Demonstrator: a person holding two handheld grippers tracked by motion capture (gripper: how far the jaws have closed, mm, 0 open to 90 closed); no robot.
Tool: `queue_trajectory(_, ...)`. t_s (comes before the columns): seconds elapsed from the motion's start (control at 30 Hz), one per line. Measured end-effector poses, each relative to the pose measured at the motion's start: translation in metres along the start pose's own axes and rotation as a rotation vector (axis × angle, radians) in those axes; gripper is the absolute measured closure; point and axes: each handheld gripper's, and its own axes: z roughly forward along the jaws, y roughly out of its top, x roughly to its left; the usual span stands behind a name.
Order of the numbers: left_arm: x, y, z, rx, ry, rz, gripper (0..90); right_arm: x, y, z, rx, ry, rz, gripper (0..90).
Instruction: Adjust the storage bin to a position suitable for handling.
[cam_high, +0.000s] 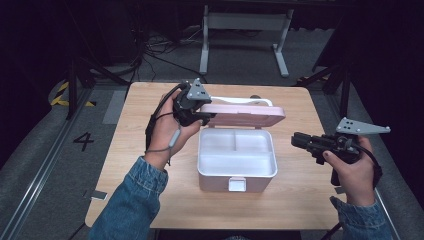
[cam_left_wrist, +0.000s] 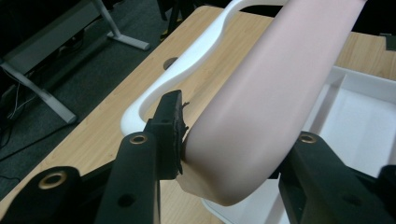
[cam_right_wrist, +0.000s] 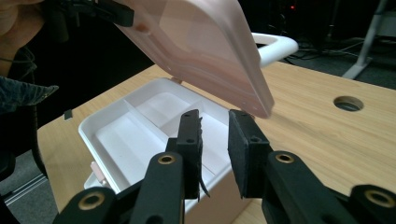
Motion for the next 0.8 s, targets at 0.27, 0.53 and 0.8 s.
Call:
queue_trajectory(0.27, 0.015, 0.006, 0.007, -0.036, -0.014, -0.046, 63.3, 0.002, -0.008, -0.014, 0.014, -0.104, -0.014, 72.3)
queue_trajectory(0.53, 0.025, 0.007, 0.020, -0.024, -0.003, -0.070, 61.4, 0.006, -0.015, -0.019, 0.022, -0.156, -0.022, 71.3)
queue_trajectory(0.8, 0.035, 0.006, 0.033, -0.043, 0.015, -0.105, 58.7, 0.003, -0.019, -0.023, 0.024, -0.174, -0.017, 71.0)
